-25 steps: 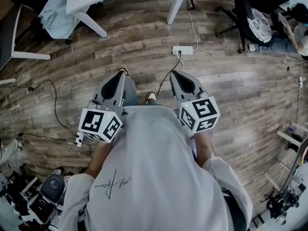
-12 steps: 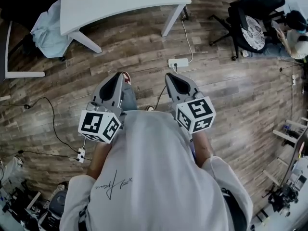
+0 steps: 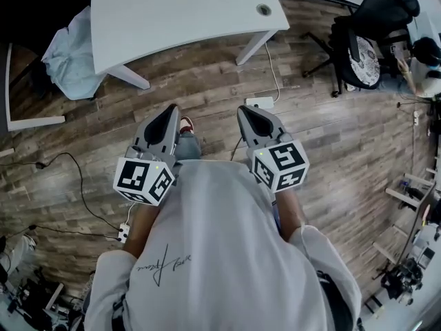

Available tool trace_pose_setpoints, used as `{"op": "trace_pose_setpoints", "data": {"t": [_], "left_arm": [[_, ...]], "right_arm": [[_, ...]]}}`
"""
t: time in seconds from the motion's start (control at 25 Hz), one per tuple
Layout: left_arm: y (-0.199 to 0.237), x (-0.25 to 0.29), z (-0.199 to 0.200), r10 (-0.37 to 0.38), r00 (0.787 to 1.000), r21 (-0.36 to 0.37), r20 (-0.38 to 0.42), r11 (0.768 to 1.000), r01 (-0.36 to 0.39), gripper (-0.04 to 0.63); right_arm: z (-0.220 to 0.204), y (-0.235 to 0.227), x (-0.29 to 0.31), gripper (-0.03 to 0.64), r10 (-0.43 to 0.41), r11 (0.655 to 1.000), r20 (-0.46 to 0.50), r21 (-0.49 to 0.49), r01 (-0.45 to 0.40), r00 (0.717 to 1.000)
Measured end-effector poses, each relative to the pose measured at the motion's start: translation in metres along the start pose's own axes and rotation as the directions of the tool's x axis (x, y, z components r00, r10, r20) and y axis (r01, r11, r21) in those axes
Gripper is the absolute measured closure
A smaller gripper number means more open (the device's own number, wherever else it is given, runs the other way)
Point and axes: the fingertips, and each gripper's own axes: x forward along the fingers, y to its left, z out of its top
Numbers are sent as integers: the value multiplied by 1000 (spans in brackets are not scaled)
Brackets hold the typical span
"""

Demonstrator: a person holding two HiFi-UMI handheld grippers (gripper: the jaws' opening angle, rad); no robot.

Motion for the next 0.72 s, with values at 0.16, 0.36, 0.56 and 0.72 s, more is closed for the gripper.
{"op": "trace_pose_setpoints", "data": {"t": [0.16, 0.36, 0.56, 0.72], "left_arm": [[32, 13, 20, -17, 1000, 3, 9, 1000, 17, 589], [69, 22, 35, -34, 999, 0, 12, 999, 34, 589], [97, 26, 44, -44, 999, -18, 20, 999, 44, 589], [106, 29, 46, -73, 997, -100, 35, 992, 76, 589]], "right_arm": [[24, 6, 33, 607, -10, 1000, 8, -9, 10, 1000], [45, 14, 68, 607, -26, 999, 13, -18, 26, 1000], [58, 20, 92, 607, -42, 999, 11, -16, 42, 999], [59, 22, 101, 607, -49, 998, -17, -37, 49, 999]]}}
